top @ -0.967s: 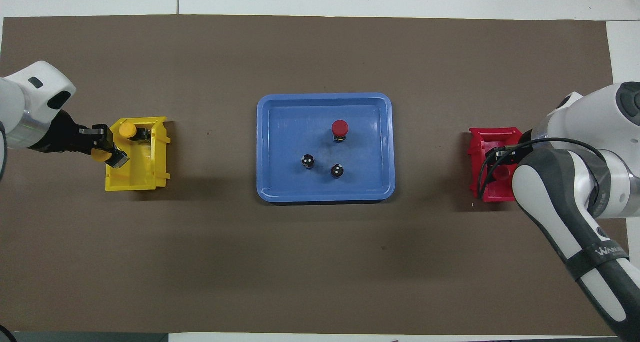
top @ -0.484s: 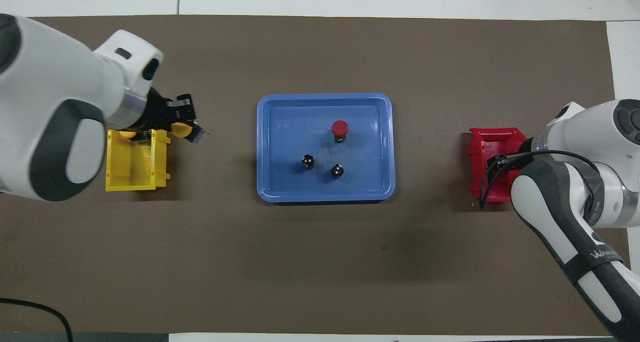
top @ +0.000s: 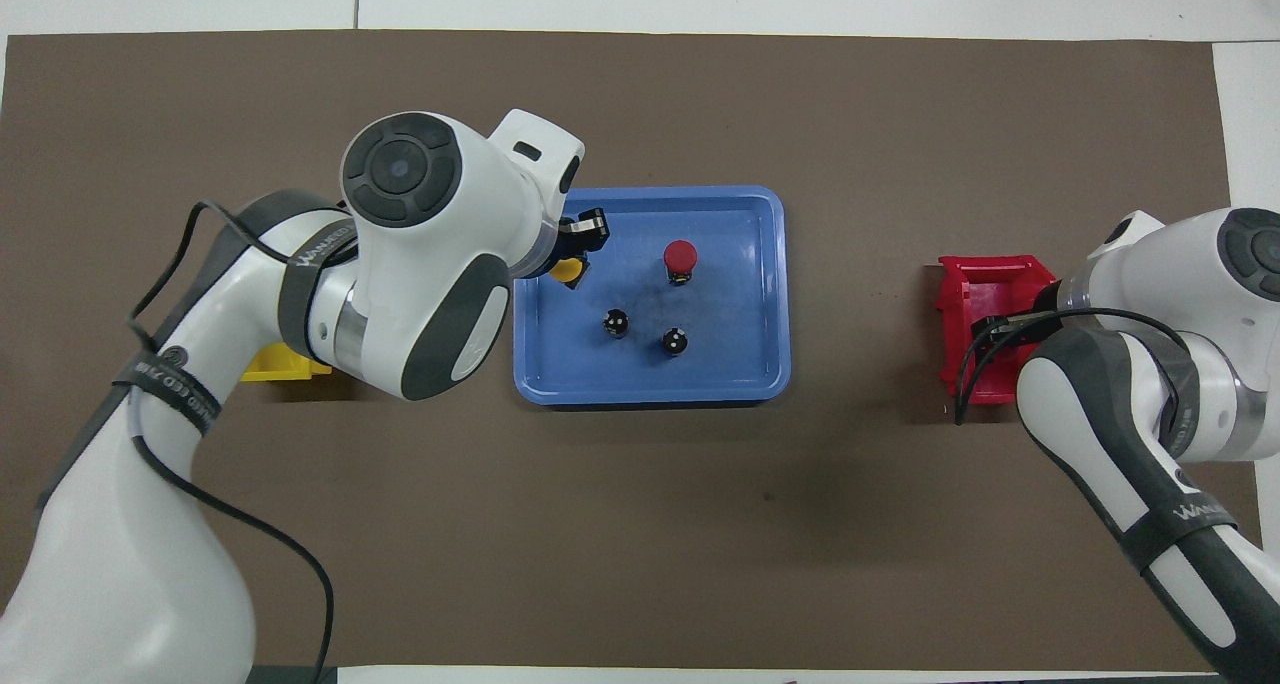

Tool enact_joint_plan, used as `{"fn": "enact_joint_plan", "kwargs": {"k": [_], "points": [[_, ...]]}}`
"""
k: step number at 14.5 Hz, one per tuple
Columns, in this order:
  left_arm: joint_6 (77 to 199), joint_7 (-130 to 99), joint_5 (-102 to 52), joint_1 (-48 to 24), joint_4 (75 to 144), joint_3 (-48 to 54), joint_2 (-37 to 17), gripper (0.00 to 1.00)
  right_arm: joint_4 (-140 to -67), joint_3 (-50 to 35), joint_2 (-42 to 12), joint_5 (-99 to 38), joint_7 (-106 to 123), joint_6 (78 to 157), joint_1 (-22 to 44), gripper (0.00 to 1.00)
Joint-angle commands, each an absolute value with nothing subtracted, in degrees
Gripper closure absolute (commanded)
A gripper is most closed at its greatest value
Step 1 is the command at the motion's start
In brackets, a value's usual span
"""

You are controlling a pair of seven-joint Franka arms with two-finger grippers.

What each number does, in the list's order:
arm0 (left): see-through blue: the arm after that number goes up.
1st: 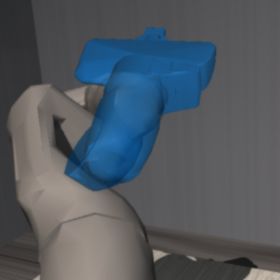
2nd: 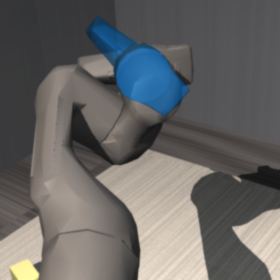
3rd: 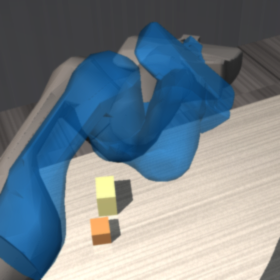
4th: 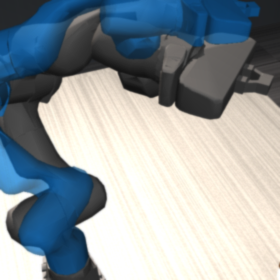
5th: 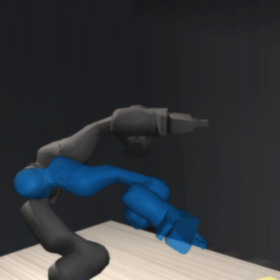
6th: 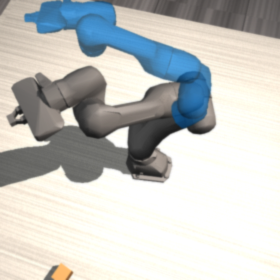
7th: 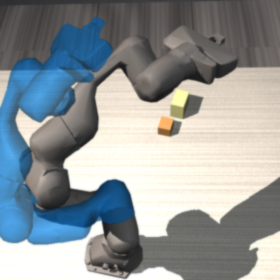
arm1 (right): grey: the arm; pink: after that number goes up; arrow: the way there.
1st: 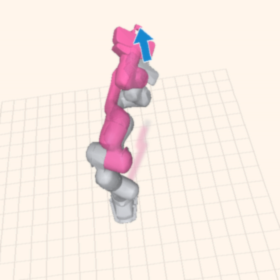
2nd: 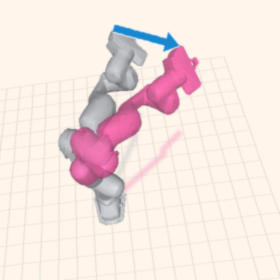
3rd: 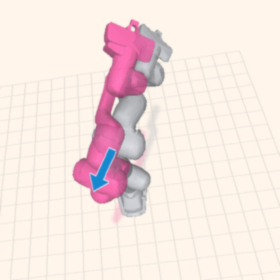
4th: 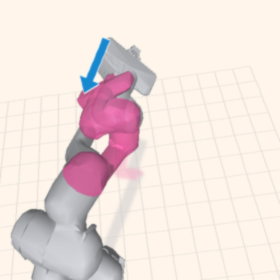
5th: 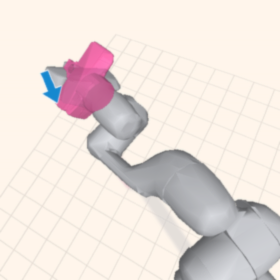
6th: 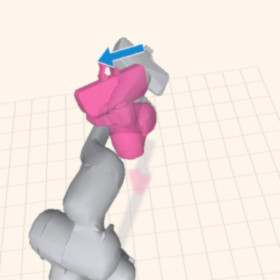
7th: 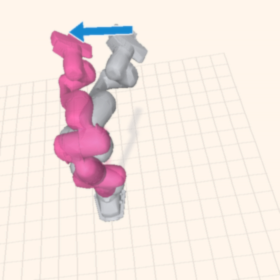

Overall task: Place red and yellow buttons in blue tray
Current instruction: 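Place the yellow button in the tray while the right gripper grasps red button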

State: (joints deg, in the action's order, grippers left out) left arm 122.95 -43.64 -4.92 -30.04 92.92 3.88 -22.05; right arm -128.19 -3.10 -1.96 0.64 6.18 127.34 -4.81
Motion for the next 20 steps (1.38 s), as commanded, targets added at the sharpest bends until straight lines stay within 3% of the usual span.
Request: {"fn": "enact_joint_plan", "kwargs": {"k": [1, 4, 8, 11, 16, 17, 18, 20], "points": [[124.61, -49.8, -6.24, -30.85, 87.71, 2.9, -26.98, 0.98, -131.04, -3.69, -0.09, 0.09, 7.91, 129.37, -5.62, 0.41], [126.65, -61.67, -8.25, -30.94, 87.63, 2.9, -28.65, 0.98, -131.04, -3.69, -0.09, 0.09, 8.0, 129.37, -5.54, 0.52], [126.47, -64.77, -8.18, -31.73, 87.71, 2.9, -28.83, 0.98, -128.6, -3.78, -0.61, 0.09, 7.91, 126.84, -5.27, 0.82], [126.12, -66.08, -8.17, -31.82, 88.06, 2.9, -28.74, 0.98, -120.53, -3.87, -2.54, 0.0, 7.74, 118.16, -5.1, 0.83], [126.21, -68.29, -5.72, -32.17, 89.38, 2.81, -28.74, 0.97, -97.95, -4.04, -9.13, 0.0, 6.86, 98.47, -2.48, 0.83], [126.47, -68.29, -5.45, -32.17, 89.65, 2.9, -28.74, 0.9, -93.73, -4.13, -10.45, -0.09, 4.68, 95.83, -1.42, 0.83], [126.56, -67.77, -5.36, -32.08, 89.82, 2.81, -28.74, 0.66, -90.3, -4.04, -12.29, -1.48, 1.18, 94.84, 0.86, 0.83], [125.61, -66.36, -2.14, -32.25, 89.3, 2.9, -28.65, 0.02, -87.72, -4.04, -14.05, -3.08, -5.76, 95.71, 5.07, 0.84]]}}
